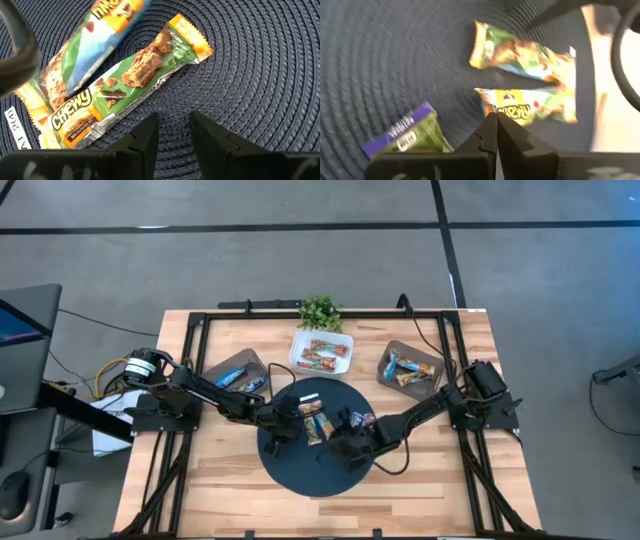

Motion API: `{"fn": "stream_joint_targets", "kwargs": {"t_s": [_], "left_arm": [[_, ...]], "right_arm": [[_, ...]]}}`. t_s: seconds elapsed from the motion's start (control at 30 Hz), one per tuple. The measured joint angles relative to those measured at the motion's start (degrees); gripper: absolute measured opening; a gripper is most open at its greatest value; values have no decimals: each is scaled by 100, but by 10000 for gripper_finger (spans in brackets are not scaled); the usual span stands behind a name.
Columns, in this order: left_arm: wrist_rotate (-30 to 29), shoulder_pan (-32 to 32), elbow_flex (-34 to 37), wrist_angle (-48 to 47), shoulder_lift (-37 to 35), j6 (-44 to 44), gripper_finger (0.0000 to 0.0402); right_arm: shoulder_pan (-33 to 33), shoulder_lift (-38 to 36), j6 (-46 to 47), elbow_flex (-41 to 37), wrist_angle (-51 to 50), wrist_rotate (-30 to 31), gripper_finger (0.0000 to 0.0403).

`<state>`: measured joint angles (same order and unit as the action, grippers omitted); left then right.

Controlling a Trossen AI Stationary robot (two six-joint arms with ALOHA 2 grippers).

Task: Pick and place Granola Bars by type
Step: Put the yellow granola bar into the right black bin

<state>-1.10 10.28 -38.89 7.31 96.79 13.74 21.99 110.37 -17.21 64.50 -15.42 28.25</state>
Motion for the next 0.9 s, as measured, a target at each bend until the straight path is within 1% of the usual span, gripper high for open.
{"fn": "stream_joint_targets", "kwargs": {"t_s": [0.1,0.33,0.43,0.53,0.6,0.7,0.8,0.9], "left_arm": [[7,0,0,-2,0,0,107],[22,0,0,-13,0,0,107],[22,0,0,-11,0,0,107],[22,0,0,-4,0,0,107],[22,0,0,-4,0,-1,107],[22,0,0,-2,0,0,107],[22,0,0,4,0,0,107],[22,0,0,6,0,-1,107]], "right_arm": [[89,-20,153,115,-268,395,0],[244,-262,593,143,-718,1043,0],[322,-364,976,123,-1238,1209,0],[329,-373,1423,135,-1722,1218,0],[327,-391,1714,126,-2041,1123,0],[294,-402,2293,131,-2368,554,0],[211,-402,2862,132,-2401,34,0],[96,-402,3094,132,-2397,-333,0]]}}
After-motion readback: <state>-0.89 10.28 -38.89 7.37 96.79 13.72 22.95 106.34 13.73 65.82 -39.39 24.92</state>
